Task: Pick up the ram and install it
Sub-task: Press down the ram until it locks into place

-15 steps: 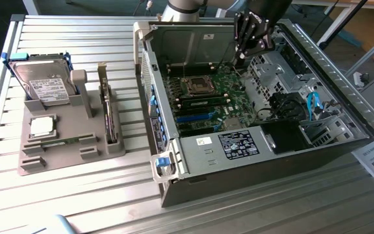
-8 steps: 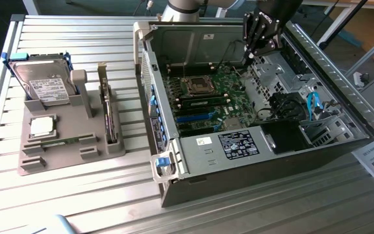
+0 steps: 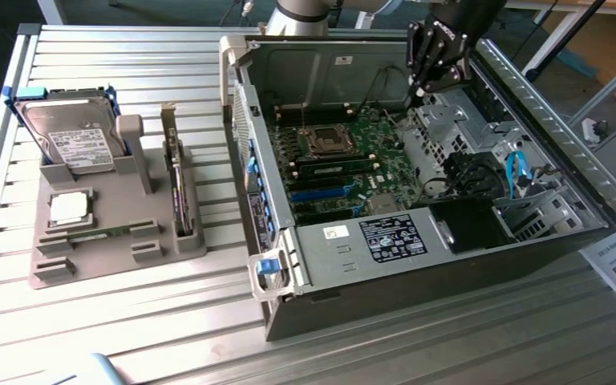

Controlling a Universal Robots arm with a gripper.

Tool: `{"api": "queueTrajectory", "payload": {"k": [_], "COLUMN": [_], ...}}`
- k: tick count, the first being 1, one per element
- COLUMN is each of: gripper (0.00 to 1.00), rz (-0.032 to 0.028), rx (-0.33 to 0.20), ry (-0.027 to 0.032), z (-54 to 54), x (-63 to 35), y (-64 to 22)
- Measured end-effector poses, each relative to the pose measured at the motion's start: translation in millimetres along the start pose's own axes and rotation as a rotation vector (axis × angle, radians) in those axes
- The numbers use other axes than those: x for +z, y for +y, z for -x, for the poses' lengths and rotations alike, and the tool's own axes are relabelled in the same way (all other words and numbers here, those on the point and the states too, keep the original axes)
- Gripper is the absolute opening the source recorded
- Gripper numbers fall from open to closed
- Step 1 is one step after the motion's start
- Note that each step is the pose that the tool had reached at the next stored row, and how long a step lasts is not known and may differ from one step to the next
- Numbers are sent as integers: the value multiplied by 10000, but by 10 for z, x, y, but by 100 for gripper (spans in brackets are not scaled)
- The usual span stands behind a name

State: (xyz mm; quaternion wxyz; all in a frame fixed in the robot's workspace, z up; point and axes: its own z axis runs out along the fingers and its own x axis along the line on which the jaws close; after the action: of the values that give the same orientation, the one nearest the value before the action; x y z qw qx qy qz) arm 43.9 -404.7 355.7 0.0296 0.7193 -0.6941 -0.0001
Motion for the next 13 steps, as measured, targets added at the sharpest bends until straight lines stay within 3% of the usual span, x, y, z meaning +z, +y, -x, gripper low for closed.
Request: {"api": "queueTrajectory", "payload": {"k": [13], "gripper": [10], "rz": [0], "rx": [-1], "ry": [-15], "z": [5], "x": [115], "y": [-5]}}
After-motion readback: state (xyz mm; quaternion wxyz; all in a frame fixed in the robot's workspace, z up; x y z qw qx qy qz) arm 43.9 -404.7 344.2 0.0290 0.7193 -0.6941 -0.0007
